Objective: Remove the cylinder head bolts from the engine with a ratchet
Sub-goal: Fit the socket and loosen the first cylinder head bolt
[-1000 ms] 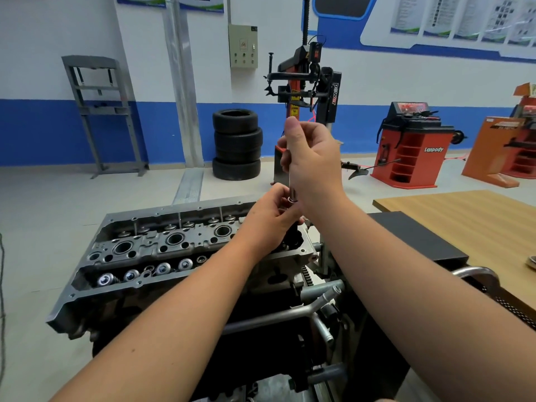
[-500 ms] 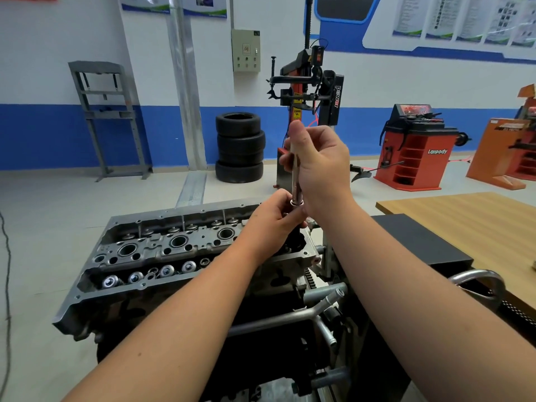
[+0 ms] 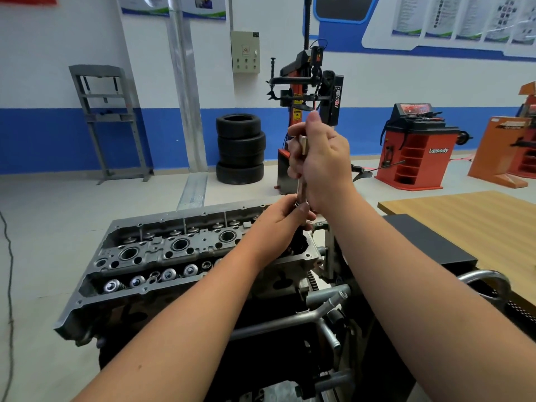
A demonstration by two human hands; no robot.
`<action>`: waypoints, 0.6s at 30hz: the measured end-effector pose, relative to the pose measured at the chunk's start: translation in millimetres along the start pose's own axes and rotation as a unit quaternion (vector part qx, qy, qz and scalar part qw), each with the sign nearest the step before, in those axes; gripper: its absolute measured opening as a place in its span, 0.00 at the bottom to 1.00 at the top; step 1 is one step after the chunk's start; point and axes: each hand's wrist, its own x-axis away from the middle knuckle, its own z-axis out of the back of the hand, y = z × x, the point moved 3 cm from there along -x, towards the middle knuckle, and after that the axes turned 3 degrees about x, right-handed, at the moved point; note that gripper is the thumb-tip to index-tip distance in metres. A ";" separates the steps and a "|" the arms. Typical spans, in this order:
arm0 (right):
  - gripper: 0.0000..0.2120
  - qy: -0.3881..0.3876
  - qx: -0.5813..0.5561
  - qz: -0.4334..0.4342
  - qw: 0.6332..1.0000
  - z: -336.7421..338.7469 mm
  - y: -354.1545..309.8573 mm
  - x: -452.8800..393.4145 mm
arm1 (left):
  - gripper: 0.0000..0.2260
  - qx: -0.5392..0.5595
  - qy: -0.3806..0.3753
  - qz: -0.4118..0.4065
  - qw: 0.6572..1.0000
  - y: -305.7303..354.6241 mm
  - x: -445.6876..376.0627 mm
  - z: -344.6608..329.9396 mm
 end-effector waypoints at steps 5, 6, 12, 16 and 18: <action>0.20 -0.033 -0.001 -0.064 0.997 5.9 -0.8 -5.1 | 0.08 -0.048 0.005 -0.017 0.999 4.4 3.1 0.5; 0.18 -0.026 0.018 -0.038 0.999 5.4 0.3 -2.7 | 0.07 -0.064 0.012 -0.021 0.998 3.9 3.1 1.2; 0.14 0.018 0.068 0.043 0.997 2.2 6.8 10.6 | 0.08 -0.073 0.064 -0.025 0.995 1.1 1.7 6.0; 0.19 -0.004 0.005 -0.016 1.000 2.0 5.8 5.6 | 0.03 -0.083 0.050 -0.043 0.994 5.9 3.4 4.5; 0.22 0.000 -0.019 -0.040 0.999 3.3 6.9 1.5 | 0.09 -0.101 0.042 -0.054 0.992 9.6 4.0 2.8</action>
